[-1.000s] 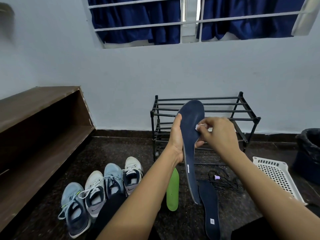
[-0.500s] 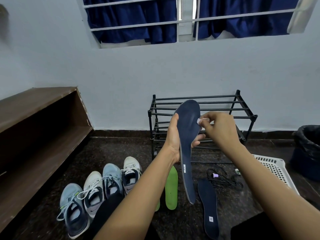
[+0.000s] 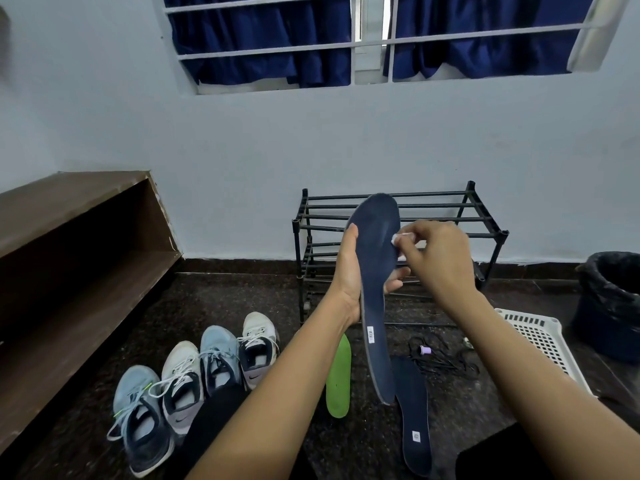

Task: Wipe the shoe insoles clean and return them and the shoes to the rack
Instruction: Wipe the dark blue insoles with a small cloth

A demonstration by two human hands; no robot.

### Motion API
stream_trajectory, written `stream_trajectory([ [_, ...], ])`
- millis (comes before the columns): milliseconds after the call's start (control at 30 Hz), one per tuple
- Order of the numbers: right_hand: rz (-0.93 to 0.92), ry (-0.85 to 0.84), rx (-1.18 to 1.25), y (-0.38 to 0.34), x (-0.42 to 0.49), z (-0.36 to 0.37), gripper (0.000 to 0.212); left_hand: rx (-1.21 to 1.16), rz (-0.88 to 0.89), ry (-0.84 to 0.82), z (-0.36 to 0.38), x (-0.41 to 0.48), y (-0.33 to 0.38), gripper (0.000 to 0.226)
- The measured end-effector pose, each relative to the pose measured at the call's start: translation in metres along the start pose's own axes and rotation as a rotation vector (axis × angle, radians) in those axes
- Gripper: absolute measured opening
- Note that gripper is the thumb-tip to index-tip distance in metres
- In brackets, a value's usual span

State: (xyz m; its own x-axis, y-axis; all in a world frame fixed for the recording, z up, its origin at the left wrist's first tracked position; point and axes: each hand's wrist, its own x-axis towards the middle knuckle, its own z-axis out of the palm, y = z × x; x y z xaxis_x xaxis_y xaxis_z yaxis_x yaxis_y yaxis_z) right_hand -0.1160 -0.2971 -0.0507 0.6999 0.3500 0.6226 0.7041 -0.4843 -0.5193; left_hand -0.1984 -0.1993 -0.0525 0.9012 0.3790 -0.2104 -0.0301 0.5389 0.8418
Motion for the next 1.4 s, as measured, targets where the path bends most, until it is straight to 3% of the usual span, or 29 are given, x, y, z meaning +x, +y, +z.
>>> stream_trajectory([
  [167, 0.047, 0.006, 0.041, 0.003, 0.006, 0.0, 0.009, 0.0, -0.021, -0.022, 0.001, 0.001, -0.001, 0.061],
  [433, -0.068, -0.238, -0.022, -0.011, -0.017, 0.013, 0.007, -0.138, 0.025, 0.001, -0.008, 0.004, 0.004, 0.052],
  [567, -0.159, -0.238, -0.131, -0.016, -0.021, 0.013, 0.009, -0.139, 0.001, 0.008, -0.011, 0.005, 0.003, 0.052],
  [967, -0.033, -0.014, -0.051, -0.003, -0.002, 0.001, 0.009, -0.061, -0.063, -0.116, 0.001, 0.001, -0.006, 0.064],
  [1233, -0.095, -0.277, -0.011, -0.013, -0.02, 0.015, 0.007, -0.092, -0.027, 0.0, -0.008, 0.007, -0.002, 0.063],
  [1400, -0.151, -0.271, -0.056, -0.016, -0.022, 0.011, 0.01, -0.079, -0.038, 0.022, -0.007, 0.004, -0.003, 0.064],
])
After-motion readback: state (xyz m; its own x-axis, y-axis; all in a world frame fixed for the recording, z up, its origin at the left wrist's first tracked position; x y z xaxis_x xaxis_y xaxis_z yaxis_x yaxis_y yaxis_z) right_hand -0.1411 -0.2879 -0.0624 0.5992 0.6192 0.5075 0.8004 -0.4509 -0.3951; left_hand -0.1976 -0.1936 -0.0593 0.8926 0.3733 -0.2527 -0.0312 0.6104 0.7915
